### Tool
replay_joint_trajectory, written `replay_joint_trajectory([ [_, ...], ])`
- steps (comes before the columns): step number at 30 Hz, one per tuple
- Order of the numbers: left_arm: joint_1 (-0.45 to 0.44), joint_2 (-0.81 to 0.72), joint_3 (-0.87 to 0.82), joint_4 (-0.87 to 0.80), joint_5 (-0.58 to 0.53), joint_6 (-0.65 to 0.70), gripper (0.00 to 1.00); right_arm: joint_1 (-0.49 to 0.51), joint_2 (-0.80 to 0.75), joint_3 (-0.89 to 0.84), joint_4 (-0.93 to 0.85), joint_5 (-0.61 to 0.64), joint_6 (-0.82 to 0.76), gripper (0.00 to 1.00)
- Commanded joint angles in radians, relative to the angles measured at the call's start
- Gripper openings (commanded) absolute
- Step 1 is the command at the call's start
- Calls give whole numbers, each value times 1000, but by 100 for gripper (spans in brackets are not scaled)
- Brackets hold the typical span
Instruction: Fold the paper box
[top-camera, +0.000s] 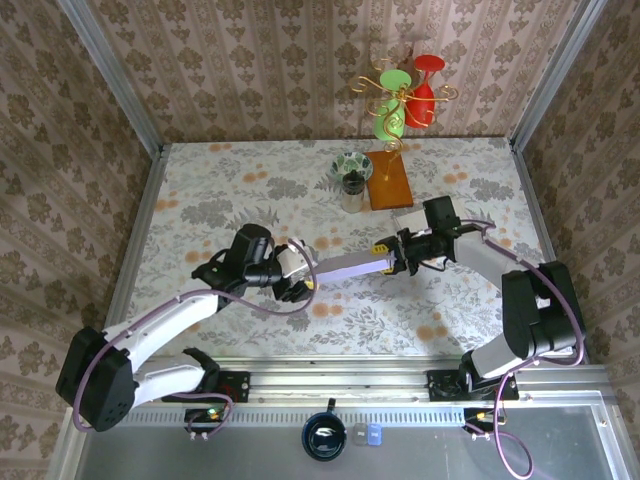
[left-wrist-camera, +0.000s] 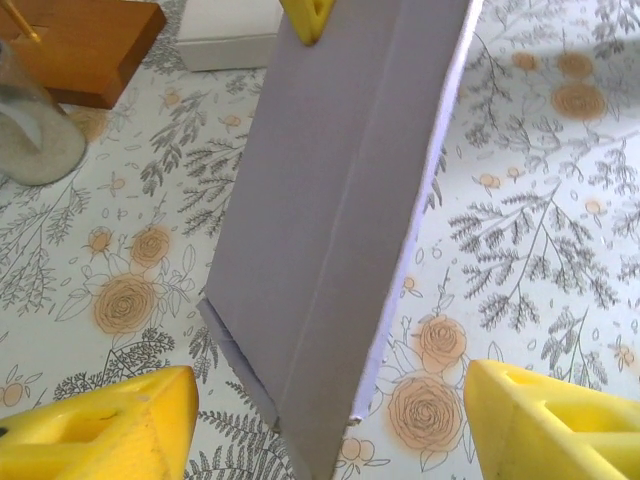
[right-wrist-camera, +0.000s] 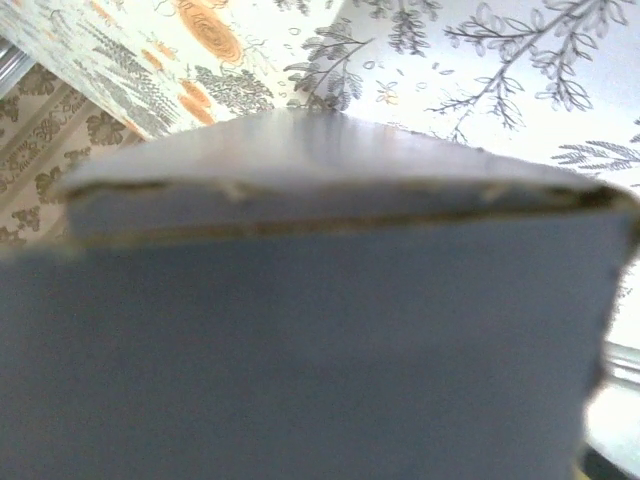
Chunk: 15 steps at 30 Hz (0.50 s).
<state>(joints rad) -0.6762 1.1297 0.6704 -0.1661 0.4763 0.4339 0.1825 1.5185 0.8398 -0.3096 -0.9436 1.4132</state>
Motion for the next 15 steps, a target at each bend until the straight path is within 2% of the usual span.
replay_joint_trajectory([
  [1, -13, 20, 6, -50, 5, 94, 72, -3, -17, -35, -26, -33, 109, 32],
  [15, -39, 130, 26, 11, -18, 114, 72, -3, -77, -163, -20, -75, 230, 33],
])
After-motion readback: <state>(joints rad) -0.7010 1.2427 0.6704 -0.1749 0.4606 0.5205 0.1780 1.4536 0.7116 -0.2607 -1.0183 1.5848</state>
